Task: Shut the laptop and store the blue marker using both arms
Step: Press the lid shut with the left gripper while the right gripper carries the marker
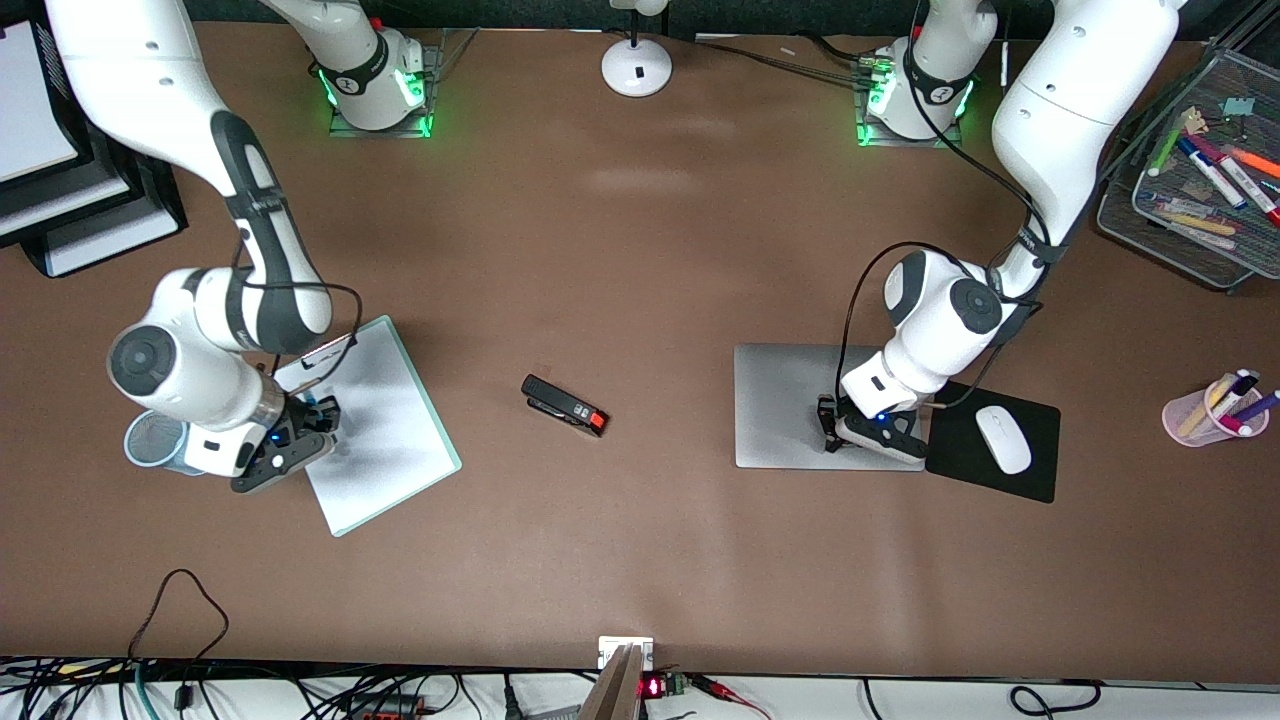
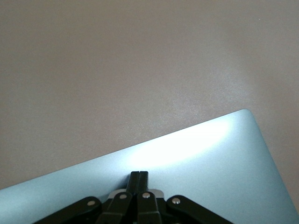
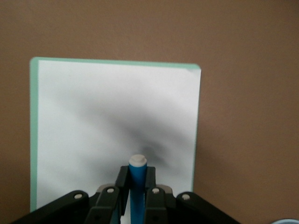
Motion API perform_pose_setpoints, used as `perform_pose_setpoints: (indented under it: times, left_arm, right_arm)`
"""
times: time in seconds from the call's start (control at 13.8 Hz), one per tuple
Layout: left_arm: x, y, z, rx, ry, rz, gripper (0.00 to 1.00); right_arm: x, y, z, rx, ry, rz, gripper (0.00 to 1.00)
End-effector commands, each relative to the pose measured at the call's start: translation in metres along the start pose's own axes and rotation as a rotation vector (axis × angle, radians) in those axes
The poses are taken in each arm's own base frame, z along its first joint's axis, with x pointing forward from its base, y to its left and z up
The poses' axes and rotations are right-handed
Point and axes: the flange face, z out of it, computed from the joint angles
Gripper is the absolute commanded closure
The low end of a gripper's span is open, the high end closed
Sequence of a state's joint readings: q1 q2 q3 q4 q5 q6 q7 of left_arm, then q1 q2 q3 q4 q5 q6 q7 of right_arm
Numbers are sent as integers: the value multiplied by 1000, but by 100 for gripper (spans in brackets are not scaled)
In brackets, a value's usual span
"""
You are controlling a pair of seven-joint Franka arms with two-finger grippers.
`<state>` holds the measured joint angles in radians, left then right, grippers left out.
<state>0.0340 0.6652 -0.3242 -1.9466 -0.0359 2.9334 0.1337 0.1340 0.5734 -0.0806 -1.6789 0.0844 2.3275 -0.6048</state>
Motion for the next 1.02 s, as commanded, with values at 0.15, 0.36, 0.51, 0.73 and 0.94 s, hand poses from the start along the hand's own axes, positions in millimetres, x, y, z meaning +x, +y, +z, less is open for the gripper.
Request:
perform_pose_setpoints:
  times: [0.15, 0.36, 0.51, 0.73, 0.94]
  left_arm:
    - [2, -3, 9, -3, 2, 24, 100]
    - [0, -4, 12, -5, -2, 22, 100]
    - [1, -6, 11, -2, -1, 21, 100]
    - [6, -9, 2, 3, 13, 39, 100]
    - [18, -24, -29, 22, 0, 50, 100]
  right_arm:
    - [-3, 0, -54, -7, 33, -222, 95]
    - [-8, 9, -71, -22, 57, -344, 98]
    - [-11, 17, -75, -5, 92, -386, 99]
    - [-23, 34, -75, 21, 138, -436, 99]
    - [-29, 57, -91, 4, 184, -547, 99]
